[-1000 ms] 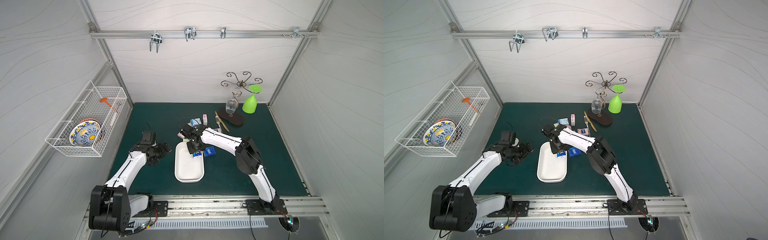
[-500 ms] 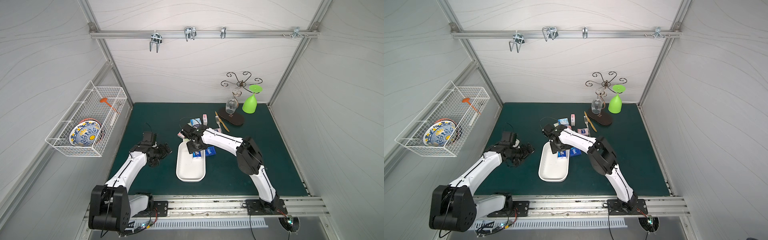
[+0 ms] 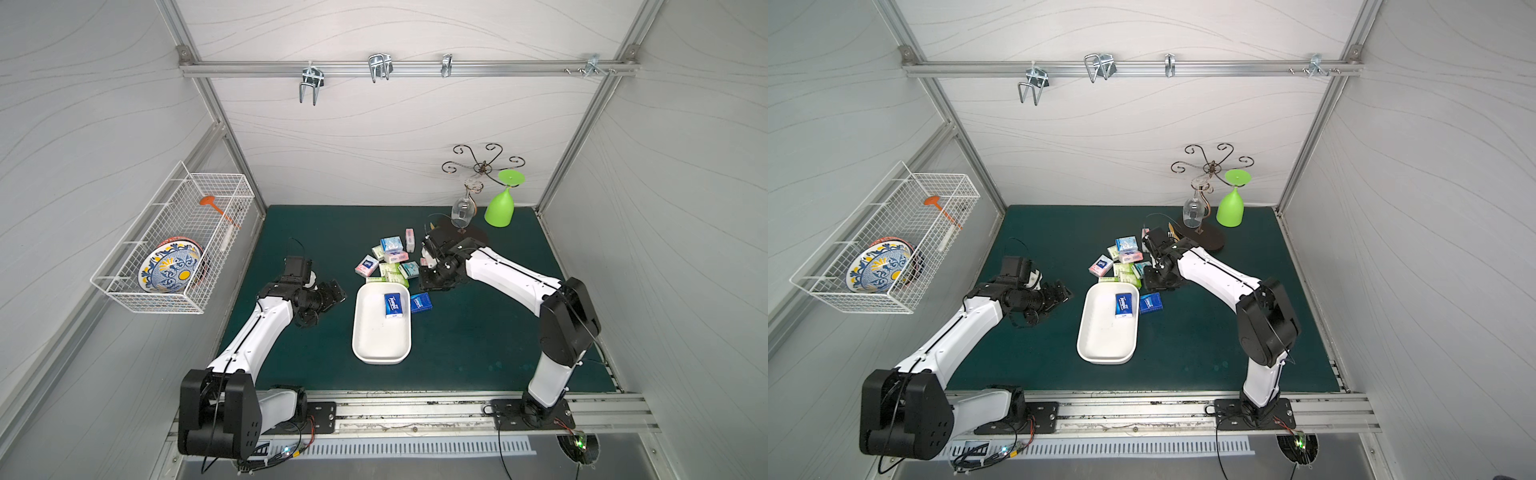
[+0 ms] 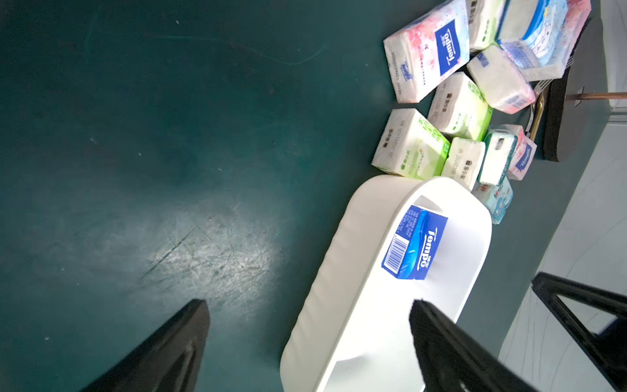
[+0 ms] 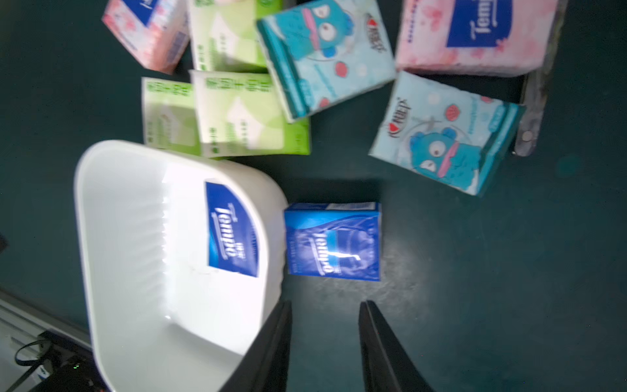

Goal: Put the pocket tissues into the storage box
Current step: Move the pocket tissues to the center of the board.

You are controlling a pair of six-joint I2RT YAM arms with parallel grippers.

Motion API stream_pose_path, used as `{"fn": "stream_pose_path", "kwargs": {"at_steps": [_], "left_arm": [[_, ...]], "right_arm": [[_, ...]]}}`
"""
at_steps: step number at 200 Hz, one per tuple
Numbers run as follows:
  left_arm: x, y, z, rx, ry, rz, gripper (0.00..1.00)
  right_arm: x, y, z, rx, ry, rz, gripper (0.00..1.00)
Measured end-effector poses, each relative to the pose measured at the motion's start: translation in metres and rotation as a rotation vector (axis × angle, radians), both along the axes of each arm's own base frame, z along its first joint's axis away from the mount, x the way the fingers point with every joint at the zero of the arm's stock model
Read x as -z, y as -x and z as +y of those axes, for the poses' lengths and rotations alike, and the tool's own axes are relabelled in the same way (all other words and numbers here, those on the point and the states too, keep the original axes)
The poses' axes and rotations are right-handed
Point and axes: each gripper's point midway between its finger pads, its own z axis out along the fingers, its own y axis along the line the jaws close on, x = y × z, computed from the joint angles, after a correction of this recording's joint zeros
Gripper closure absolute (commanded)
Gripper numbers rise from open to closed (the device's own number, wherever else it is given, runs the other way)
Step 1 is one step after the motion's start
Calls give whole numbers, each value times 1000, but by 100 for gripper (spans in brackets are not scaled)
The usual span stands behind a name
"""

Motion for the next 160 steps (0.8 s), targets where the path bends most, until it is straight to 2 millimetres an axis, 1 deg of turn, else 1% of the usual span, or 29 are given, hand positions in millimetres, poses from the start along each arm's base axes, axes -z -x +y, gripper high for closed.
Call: {"fn": "stream_pose_path", "kwargs": {"at_steps": [12, 21, 45, 73, 99, 131, 160], "left_arm": [[0, 0, 0, 6, 0, 1, 3], [0, 0, 0, 8, -1, -1, 3], [0, 0, 0, 11, -6, -2, 4], [2, 2, 1, 11, -8, 2, 4], [6, 5, 1, 9, -12, 14, 4], [7, 6, 3, 6, -20, 19, 4], [8, 5, 4, 2, -28, 19, 4]], "right_arm": [[9, -5, -7, -7, -2, 18, 67], [13, -7, -6, -24, -14, 22, 67], [21, -12, 9, -89, -58, 23, 67], [28, -24, 28, -141, -102, 17, 66], [38, -33, 38, -173, -114, 13, 65], [48, -33, 39, -194, -106, 23, 62], [57, -26, 35, -201, -95, 42, 60]]}}
